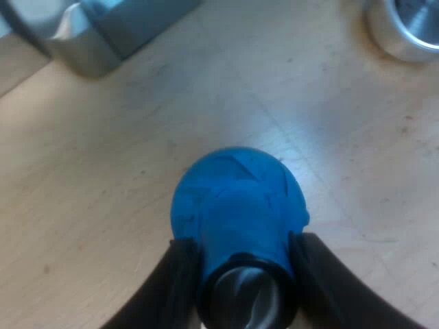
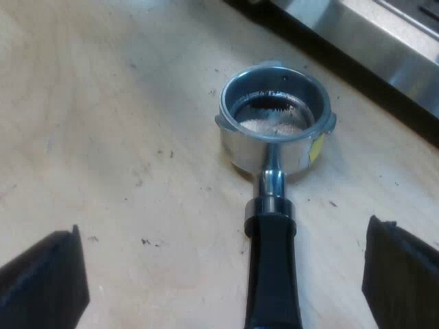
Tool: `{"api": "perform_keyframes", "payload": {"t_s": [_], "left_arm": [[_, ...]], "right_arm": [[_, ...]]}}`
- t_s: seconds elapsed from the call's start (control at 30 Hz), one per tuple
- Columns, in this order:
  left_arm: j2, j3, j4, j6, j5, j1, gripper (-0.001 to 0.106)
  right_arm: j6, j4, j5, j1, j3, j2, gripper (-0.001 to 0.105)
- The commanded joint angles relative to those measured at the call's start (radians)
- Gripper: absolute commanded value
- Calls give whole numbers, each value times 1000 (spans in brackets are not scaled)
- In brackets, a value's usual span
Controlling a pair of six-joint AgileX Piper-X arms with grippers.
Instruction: Grind coffee beans and then tamp
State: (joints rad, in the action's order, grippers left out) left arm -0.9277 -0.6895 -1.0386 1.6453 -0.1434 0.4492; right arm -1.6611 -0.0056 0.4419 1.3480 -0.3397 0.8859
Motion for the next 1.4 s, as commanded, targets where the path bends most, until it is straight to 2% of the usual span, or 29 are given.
{"api": "perform_keyframes", "payload": {"t_s": [0.03, 0.17, 0.27, 0.4, 0.7, 0.87, 1.03, 1.4], "left_arm": [[5, -17, 10, 3, -3, 36, 0], [5, -78, 13, 10, -3, 102, 0], [5, -130, 24, 10, -3, 141, 0], [-5, -177, 36, 10, -5, 173, 0], [-60, -181, 26, 10, -64, 185, 0], [-83, -184, 49, 10, -67, 265, 0], [-136, -192, 79, 19, -40, 346, 0], [-259, -204, 146, 26, -32, 351, 0]], "right_arm": [[11, -73, 9, 0, 37, -8, 82], [26, -96, 34, -13, 74, -10, 82], [26, -99, 103, -29, 84, -10, 82], [14, -120, 60, -54, 86, -6, 82], [3, -153, 18, -54, 86, 27, 82], [3, -173, 18, -54, 86, 30, 82], [3, -177, 18, -54, 86, 30, 82], [3, -176, 18, -54, 86, 30, 82]]}}
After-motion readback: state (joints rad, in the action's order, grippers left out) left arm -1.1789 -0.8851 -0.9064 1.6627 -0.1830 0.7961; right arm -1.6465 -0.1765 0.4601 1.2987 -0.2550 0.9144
